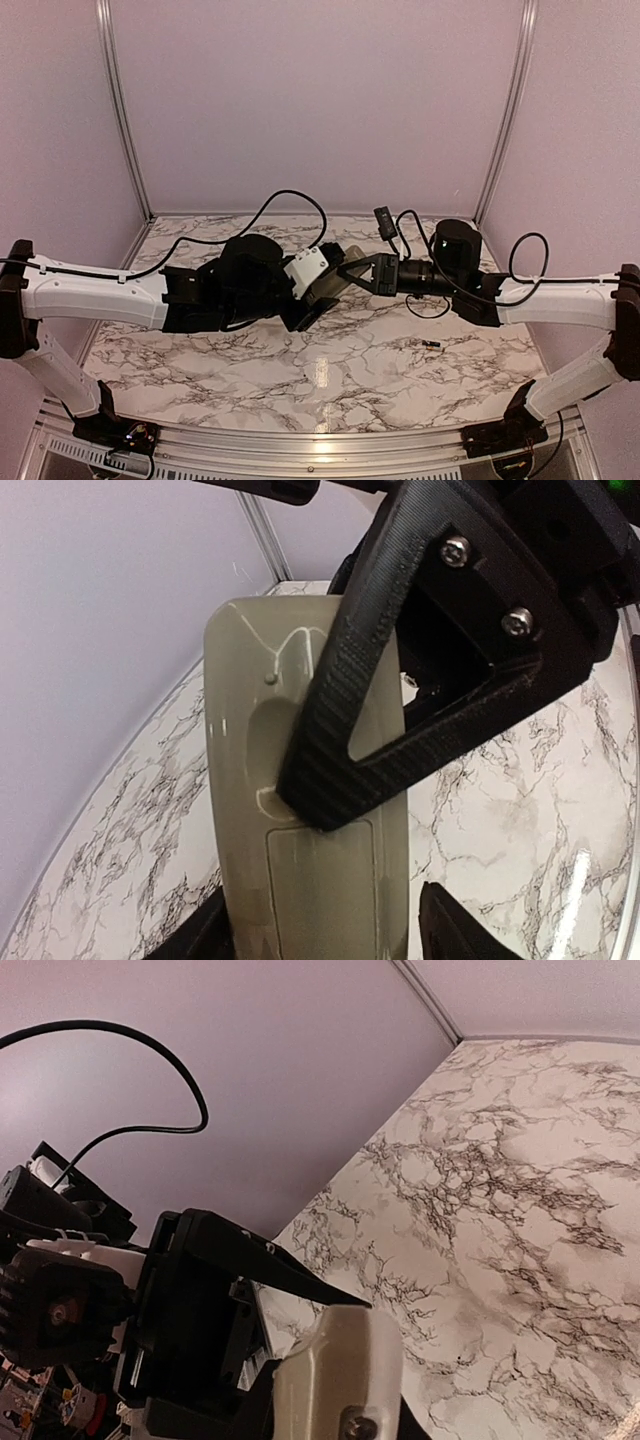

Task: Load the batteries into the remote control
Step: Pass from the left arm to the right, then remove the battery cover from the remote control.

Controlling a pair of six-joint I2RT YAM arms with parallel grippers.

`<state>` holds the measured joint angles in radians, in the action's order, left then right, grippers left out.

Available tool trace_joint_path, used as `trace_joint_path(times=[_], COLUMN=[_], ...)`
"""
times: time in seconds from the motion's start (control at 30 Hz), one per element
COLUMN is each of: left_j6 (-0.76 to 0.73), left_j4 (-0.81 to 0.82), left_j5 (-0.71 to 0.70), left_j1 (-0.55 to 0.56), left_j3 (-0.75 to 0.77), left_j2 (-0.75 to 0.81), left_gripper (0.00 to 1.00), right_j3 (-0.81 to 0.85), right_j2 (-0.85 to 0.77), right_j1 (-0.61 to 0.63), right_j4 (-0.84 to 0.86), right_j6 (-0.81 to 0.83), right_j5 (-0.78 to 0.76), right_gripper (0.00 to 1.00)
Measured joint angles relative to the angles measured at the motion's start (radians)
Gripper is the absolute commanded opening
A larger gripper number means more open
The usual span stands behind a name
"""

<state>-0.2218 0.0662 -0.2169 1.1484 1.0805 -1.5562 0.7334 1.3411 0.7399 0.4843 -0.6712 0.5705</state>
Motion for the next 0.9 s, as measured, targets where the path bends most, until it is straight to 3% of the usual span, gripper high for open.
trace_joint_path(times=[0.1, 0.23, 0.5, 0.9], left_j6=[0.004, -0.023, -0.188, -0.460], left_j4=[-0.003, -0.019, -0.079, -0.196], left_j5=[0.013, 0.015, 0.017, 0.025], left_j1=[0.004, 0.006, 0.016, 0.153], left_j3=[-0.047, -0.118, -0.208, -0.237], left_j2=[0.042, 0.138, 0.363, 0.373], left_gripper=[0.83, 0.85, 0.78, 0.59], right_j3=[0.000, 0.003, 0.020, 0.026], right_j2=[0.000, 0.000, 0.040, 0.160], right_j1=[-0.014, -0.029, -0.030, -0.024], right_j4=[-0.007, -0.037, -0.092, -0.122], right_j6=[0.006, 0.024, 0.035, -0.039], right_j5=[0.006, 0.029, 0.164, 0.332], right_gripper=[0.00, 0.00, 0.00, 0.00])
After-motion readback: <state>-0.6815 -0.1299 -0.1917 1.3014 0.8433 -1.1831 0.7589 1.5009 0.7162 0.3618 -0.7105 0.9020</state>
